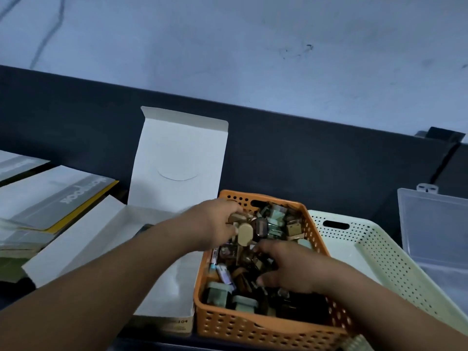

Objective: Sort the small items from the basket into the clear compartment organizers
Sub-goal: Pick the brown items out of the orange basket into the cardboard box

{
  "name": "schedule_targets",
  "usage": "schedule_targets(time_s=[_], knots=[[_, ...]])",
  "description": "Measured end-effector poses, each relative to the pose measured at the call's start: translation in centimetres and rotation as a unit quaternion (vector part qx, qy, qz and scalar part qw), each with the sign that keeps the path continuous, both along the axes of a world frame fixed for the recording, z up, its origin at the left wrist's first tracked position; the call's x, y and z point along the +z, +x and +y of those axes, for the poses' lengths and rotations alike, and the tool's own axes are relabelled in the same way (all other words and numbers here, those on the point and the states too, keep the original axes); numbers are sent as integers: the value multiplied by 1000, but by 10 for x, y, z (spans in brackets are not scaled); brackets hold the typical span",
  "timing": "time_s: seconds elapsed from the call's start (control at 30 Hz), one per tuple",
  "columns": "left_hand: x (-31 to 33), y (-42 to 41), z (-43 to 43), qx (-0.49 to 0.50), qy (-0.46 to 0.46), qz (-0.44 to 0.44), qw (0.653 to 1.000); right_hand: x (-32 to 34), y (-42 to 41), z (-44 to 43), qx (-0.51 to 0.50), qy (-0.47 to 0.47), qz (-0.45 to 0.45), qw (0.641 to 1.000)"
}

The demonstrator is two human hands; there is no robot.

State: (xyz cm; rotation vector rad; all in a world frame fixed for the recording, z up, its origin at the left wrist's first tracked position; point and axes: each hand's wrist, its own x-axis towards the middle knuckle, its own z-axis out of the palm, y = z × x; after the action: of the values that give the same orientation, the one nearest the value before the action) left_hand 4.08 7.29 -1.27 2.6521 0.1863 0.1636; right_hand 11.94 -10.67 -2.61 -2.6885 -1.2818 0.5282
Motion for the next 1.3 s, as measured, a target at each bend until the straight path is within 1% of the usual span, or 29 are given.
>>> schedule_targets(time_s=[0.07, 0.17, 0.2, 0.27, 0.43, 0.6, 0.67, 0.77, 0.8, 0.87, 0.93, 1.0, 1.1, 1.17, 1.23, 1.3], knots=[[-3, 13, -8, -12, 59, 27, 998, -3, 1, 1, 4, 12, -7, 1000], [-9, 27, -16, -27, 197, 52, 979, -5, 4, 0, 8, 27, -4, 1000], [-11, 31, -18, -30, 212, 53, 975, -6, 6, -1, 5, 32, 3, 999], [-16, 35, -20, -28, 188, 49, 981, -5, 9, -3, -1, 45, 14, 999], [-23, 36, -22, -16, 81, -13, 996, 0, 16, -10, -15, 77, 18, 997], [-20, 31, -20, 1, 23, -36, 999, 9, 21, -11, -29, 108, 28, 993], [-14, 22, -12, 16, -36, -59, 997, 15, 22, -7, -30, 136, 27, 990], [0, -5, 6, 52, -147, -98, 983, 25, 18, 6, -12, 179, 15, 984], [3, -15, 14, 69, -162, -103, 979, 27, 14, 13, 0, 191, 9, 982], [5, -36, 32, 112, -165, -97, 975, 30, 4, 33, 31, 213, 12, 976], [4, -56, 47, 154, -185, -73, 968, 31, -6, 55, 68, 221, 6, 973], [0, -72, 61, 180, -208, -60, 959, 29, -16, 78, 102, 205, -21, 973], [-7, -91, 77, 211, -203, -50, 955, 22, -28, 105, 134, 176, -46, 974], [-12, -99, 82, 229, -178, -23, 957, 18, -29, 112, 144, 167, -43, 974], [-16, -102, 82, 239, -129, 8, 962, 19, -26, 107, 133, 176, -17, 975], [-14, -99, 75, 228, -106, 8, 968, 24, -19, 91, 113, 185, 3, 976]])
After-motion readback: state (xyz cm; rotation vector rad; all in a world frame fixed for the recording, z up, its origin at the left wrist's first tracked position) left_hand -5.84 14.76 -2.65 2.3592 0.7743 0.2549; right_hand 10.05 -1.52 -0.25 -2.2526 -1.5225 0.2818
